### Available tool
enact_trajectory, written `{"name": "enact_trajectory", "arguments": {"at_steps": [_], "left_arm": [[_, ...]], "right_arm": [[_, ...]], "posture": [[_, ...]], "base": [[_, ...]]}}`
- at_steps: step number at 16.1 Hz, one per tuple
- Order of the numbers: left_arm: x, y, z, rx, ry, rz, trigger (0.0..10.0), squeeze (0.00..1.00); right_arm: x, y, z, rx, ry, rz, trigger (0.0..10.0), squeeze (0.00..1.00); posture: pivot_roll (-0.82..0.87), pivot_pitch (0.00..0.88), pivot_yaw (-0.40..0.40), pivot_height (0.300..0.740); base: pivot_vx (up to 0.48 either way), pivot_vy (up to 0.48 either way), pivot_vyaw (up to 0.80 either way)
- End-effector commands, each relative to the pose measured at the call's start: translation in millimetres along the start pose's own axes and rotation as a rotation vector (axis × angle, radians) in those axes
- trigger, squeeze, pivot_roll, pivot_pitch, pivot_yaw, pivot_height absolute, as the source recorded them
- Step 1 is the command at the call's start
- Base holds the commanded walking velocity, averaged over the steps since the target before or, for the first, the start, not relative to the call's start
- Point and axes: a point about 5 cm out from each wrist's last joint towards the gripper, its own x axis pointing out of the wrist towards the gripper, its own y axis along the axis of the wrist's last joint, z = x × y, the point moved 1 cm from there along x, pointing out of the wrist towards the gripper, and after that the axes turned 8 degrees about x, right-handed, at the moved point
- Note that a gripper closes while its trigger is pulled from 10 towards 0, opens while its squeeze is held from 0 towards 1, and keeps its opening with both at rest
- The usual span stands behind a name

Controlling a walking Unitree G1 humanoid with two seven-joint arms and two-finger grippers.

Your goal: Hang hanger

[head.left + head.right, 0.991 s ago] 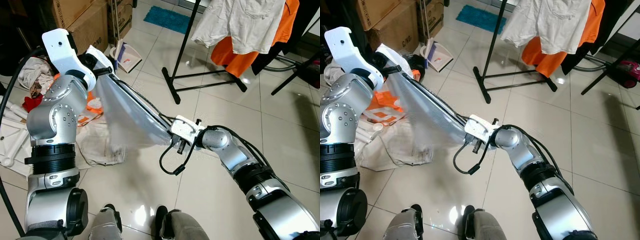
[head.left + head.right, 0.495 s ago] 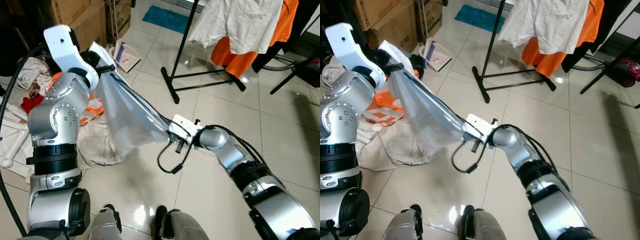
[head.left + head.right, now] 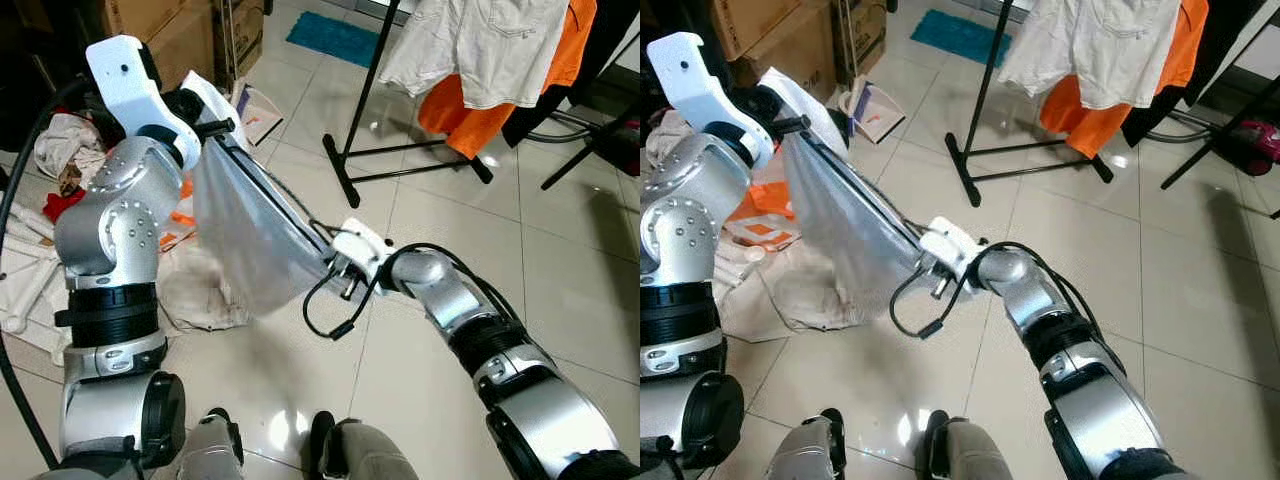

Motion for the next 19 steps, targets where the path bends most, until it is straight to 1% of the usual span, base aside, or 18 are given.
{"name": "enact_trajectory", "arguments": {"at_steps": [1, 2, 4, 6, 7, 9, 10, 11, 12, 13, 14, 16, 19], "left_arm": [[-3.1, 18.9, 9.5, 0.006, -0.029, 0.073, 10.0, 0.00], [-2.9, 19.2, 10.4, 0.006, -0.031, 0.073, 10.0, 0.00], [-2.0, 18.7, 13.5, 0.010, -0.040, 0.071, 10.0, 0.00], [-1.2, 14.9, 16.9, 0.018, -0.050, 0.058, 10.0, 0.00], [-1.1, 12.5, 20.3, 0.023, -0.063, 0.049, 10.0, 0.00], [-1.4, 8.6, 27.6, 0.030, -0.084, 0.032, 10.0, 0.00], [-3.0, 3.1, 41.2, 0.036, -0.127, 0.012, 10.0, 0.00], [-4.9, -1.5, 50.0, 0.040, -0.157, -0.002, 10.0, 0.00], [-5.7, -4.8, 50.2, 0.044, -0.157, -0.011, 10.0, 0.00], [-6.0, -6.3, 48.2, 0.052, -0.151, -0.016, 10.0, 0.00], [-6.2, -6.4, 47.3, 0.057, -0.147, -0.017, 10.0, 0.00], [-7.7, -1.2, 54.4, 0.081, -0.168, -0.009, 10.0, 0.00], [-10.3, -2.4, 59.4, 0.131, -0.196, -0.026, 10.0, 0.00]], "right_arm": [[-3.6, -21.0, 0.5, 0.004, 0.005, -0.092, 0.0, 0.00], [-3.2, -21.4, -0.1, -0.010, 0.008, -0.104, 0.0, 0.00], [-4.1, -28.1, 2.9, -0.101, -0.017, -0.164, 0.0, 0.00], [-4.5, -30.0, 4.9, -0.156, -0.029, -0.193, 0.0, 0.00], [-4.8, -30.3, 6.3, -0.176, -0.037, -0.203, 0.0, 0.00], [-4.5, -29.6, 7.6, -0.178, -0.044, -0.207, 0.0, 0.00], [-3.3, -25.4, 9.1, -0.130, -0.054, -0.186, 0.0, 0.00], [-1.3, -20.4, 8.8, -0.030, -0.055, -0.144, 0.0, 0.00], [0.0, -17.8, 7.7, 0.075, -0.045, -0.107, 0.0, 0.00], [0.2, -17.2, 7.3, 0.140, -0.039, -0.087, 0.0, 0.00], [0.2, -17.6, 7.0, 0.161, -0.037, -0.083, 0.0, 0.00], [0.7, -18.4, 8.4, 0.240, -0.048, -0.073, 0.0, 0.00], [0.5, -12.7, 11.8, 0.353, -0.045, -0.040, 0.0, 0.00]], "posture": [[-0.04, 0.207, -0.187, 0.740], [-0.04, 0.204, -0.187, 0.740], [-0.05, 0.203, -0.185, 0.740], [-0.05, 0.203, -0.184, 0.740], [-0.05, 0.203, -0.184, 0.740], [-0.05, 0.203, -0.183, 0.740], [-0.05, 0.203, -0.183, 0.740], [-0.04, 0.203, -0.184, 0.740], [-0.05, 0.204, -0.184, 0.740], [-0.05, 0.207, -0.185, 0.740], [-0.05, 0.207, -0.185, 0.740], [-0.05, 0.209, -0.187, 0.740], [-0.05, 0.208, -0.186, 0.740]], "base": [[0.000, 0.000, 0.00], [0.000, 0.000, 0.00], [0.000, 0.000, 0.00], [0.000, 0.000, 0.00], [0.000, 0.000, 0.00], [0.000, 0.000, 0.00], [0.000, 0.000, 0.00], [0.000, 0.000, 0.00], [0.000, 0.000, 0.00], [0.000, 0.000, 0.00], [0.000, 0.000, 0.00], [0.000, 0.000, 0.00], [0.000, 0.000, 0.00]]}}
